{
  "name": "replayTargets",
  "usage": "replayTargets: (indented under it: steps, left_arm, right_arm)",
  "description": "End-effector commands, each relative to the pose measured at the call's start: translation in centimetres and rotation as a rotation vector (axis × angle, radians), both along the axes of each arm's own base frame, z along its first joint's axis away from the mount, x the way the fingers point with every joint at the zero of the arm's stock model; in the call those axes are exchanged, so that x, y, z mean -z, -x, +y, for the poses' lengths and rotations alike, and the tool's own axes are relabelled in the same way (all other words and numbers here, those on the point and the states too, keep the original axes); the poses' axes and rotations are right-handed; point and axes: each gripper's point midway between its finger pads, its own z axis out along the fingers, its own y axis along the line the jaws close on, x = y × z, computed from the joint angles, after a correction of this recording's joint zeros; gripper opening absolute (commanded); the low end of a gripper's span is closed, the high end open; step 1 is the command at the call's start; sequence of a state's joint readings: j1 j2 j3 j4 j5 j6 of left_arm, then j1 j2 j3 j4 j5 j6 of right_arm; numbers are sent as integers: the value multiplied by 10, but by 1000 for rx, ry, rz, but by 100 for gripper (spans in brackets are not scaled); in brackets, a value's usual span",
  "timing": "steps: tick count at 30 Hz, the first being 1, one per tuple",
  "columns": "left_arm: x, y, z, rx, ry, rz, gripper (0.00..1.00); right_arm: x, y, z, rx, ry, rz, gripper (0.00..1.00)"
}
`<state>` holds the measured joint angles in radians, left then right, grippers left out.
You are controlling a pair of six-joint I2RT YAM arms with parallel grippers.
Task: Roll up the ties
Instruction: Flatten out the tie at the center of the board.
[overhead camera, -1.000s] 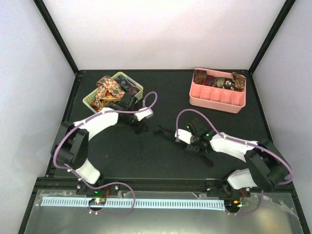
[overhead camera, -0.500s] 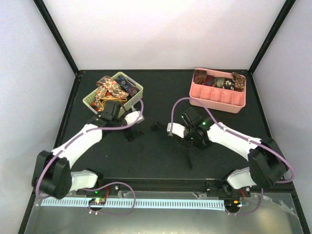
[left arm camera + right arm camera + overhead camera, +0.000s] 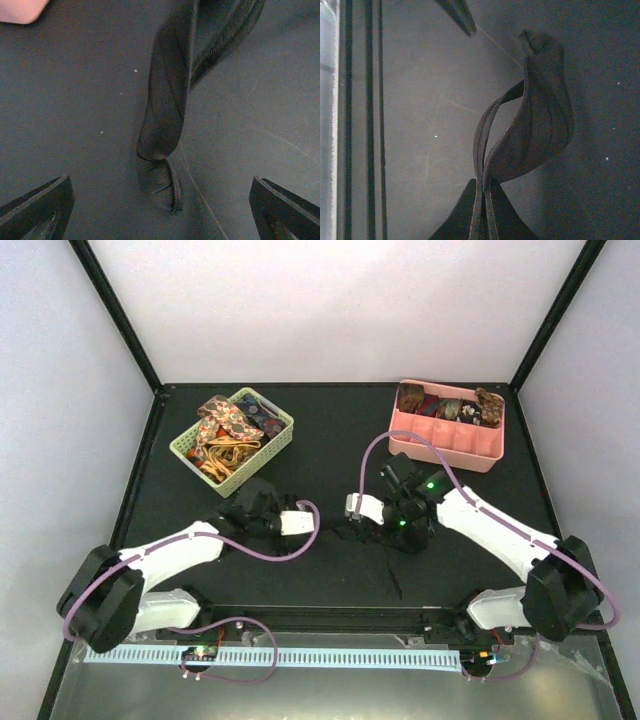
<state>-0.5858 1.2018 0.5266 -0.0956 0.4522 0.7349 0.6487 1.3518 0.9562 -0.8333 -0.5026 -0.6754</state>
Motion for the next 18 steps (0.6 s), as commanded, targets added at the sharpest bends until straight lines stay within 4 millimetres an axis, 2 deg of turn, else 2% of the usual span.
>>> replayTargets:
  steps: [1,4,11,14,18]
  left_arm:
    - [-5,-17,-15,-7,-58,-152,99]
    - [-6,-21,-21,-25,-93,-168,99]
    - [-37,-11,-45,-12,6,-158,99]
    - [-46,-4,-48,4,60,-156,99]
    - [-52,-5,-47,-19,79,-158,99]
  right_arm:
    - [-33,4,3,-2,-79,-11,1]
    - [-46,6,3,5,-106,-19,2]
    - [-85,9,1,13,-175,-82,2]
    - [-104,10,0,16,-198,-112,2]
    - [-118,11,0,25,-220,-132,2]
